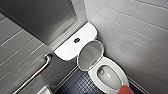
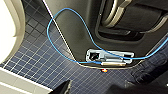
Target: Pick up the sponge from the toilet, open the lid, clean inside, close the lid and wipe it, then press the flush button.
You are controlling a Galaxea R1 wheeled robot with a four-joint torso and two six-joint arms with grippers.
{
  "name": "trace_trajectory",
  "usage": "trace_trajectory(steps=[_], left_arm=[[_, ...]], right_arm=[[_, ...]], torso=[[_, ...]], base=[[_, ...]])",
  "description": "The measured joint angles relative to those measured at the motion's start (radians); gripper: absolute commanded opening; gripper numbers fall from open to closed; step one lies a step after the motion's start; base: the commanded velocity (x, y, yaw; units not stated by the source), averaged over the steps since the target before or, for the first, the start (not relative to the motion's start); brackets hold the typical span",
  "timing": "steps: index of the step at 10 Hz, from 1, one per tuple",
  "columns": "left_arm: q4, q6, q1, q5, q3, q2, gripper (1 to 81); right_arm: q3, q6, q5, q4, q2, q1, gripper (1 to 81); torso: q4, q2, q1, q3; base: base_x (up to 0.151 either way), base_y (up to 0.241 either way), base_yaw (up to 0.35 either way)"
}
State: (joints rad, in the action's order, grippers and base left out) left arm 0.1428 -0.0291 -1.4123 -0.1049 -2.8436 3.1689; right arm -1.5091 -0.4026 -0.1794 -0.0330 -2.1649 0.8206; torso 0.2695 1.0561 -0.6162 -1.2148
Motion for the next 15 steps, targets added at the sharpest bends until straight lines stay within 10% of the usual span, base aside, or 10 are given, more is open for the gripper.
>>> trace_trajectory(steps=[9,15], left_arm=[[0.0,0.0,0.0,0.0,0.0,0.0,81.1],[0.001,0.0,0.0,0.0,0.0,0.007,81.1]], right_arm=[[-0.435,0.005,0.331,0.069,-0.442,-0.314,1.0],[-0.576,0.0,0.574,0.079,-0.543,-0.494,1.0]], torso=[[0.0,0.0,0.0,0.0],[0.0,0.0,0.0,0.0]], base=[[0.0,0.0,0.0],[0.0,0.0,0.0]])
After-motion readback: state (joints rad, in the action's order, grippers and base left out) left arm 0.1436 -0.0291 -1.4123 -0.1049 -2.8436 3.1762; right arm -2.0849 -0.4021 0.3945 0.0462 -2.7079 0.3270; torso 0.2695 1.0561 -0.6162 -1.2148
